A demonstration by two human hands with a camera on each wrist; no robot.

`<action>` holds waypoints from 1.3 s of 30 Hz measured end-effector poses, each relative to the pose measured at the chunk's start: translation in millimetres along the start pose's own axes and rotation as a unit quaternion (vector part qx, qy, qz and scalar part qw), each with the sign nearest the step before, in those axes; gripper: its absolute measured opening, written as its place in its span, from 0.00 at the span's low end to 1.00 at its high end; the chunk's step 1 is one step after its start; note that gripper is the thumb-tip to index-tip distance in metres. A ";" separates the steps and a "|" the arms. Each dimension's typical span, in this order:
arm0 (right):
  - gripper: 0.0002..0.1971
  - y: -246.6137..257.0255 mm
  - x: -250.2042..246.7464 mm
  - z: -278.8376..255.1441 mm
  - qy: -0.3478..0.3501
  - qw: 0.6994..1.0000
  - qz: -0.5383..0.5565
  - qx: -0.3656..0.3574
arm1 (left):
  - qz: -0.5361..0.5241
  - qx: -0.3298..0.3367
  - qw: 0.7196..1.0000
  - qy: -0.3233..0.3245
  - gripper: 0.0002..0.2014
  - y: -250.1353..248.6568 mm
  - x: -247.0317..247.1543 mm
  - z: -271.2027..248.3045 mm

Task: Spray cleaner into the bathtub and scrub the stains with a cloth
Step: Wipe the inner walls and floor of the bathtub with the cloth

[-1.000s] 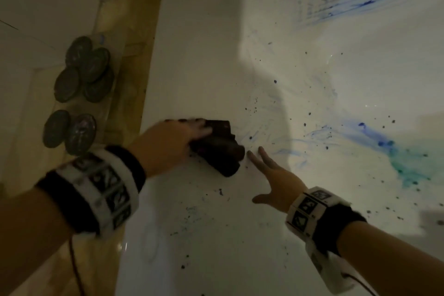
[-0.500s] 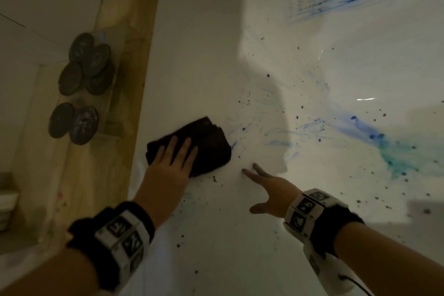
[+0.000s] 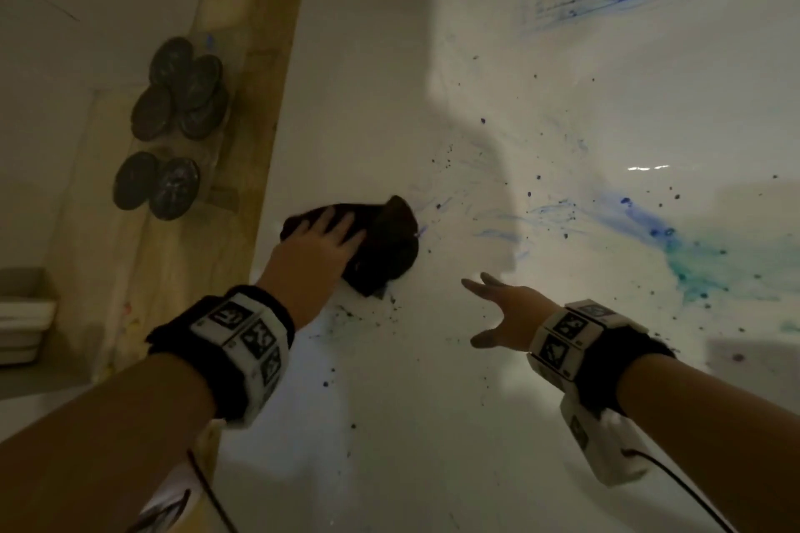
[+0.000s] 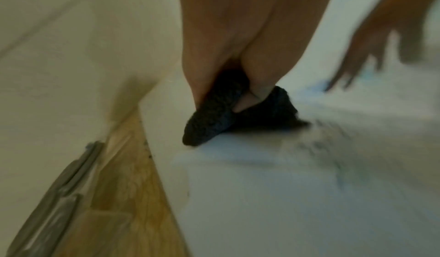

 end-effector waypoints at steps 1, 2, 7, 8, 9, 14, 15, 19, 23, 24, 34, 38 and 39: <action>0.45 2.5 6.2 1.0 0.006 1.000 -0.002 -0.007 | 0.040 0.006 0.999 0.022 0.25 -0.3 8.3 -7.7; 0.44 5.3 12.4 1.6 0.011 1.000 -0.005 -0.014 | 0.076 0.011 0.997 0.029 0.19 -1.7 17.1 -17.4; 0.44 11.5 32.3 -4.6 0.034 0.999 -0.019 -0.017 | 0.078 -0.050 0.995 0.044 0.23 -24.4 47.3 -71.3; 0.44 12.3 32.8 -7.8 0.036 0.999 -0.018 -0.016 | 0.062 -0.063 0.995 0.038 0.29 -29.6 57.0 -82.4; 0.44 12.6 32.1 -10.9 0.036 0.999 -0.016 -0.016 | 0.056 -0.083 0.994 0.043 0.30 -37.4 61.4 -93.0; 0.45 15.5 27.0 -27.4 0.024 0.999 -0.011 -0.025 | 0.046 -0.096 0.990 0.093 0.25 -78.4 79.3 -134.0; 0.45 17.2 30.8 -31.7 0.028 0.999 -0.014 -0.027 | 0.039 -0.095 0.988 0.112 0.26 -81.5 78.2 -136.7; 0.53 30.2 81.5 -50.3 0.132 0.988 -0.056 -0.058 | 0.008 -0.066 0.996 0.067 0.35 -67.1 63.1 -128.3; 0.54 46.6 133.8 -66.5 0.266 0.956 -0.085 -0.089 | 0.037 -0.032 0.999 -0.001 0.31 -51.3 62.1 -120.7; 0.54 47.6 136.9 -68.8 0.273 0.955 -0.083 -0.083 | 0.041 -0.036 0.999 0.000 0.33 -53.1 66.9 -121.9; 0.52 38.0 136.1 -81.5 0.272 0.939 -0.206 -0.034 | -0.068 -0.150 0.956 0.241 0.41 -140.3 70.9 -179.8; 0.58 11.0 134.2 -93.4 0.268 0.936 -0.230 0.005 | -0.060 -0.172 0.935 0.304 0.30 -153.5 62.4 -190.1; 0.60 1.1 132.4 -92.4 0.262 0.934 -0.243 0.013 | -0.069 -0.178 0.936 0.296 0.29 -145.8 59.3 -185.0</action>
Point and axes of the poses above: each hand's wrist, its own z-axis towards the middle knuckle, its own x-axis out of the palm, y = z × x, the point moved 2 cm from there along z, towards the middle knuckle, and after that the axes turned 7 degrees about -z, right-handed, at the moved point
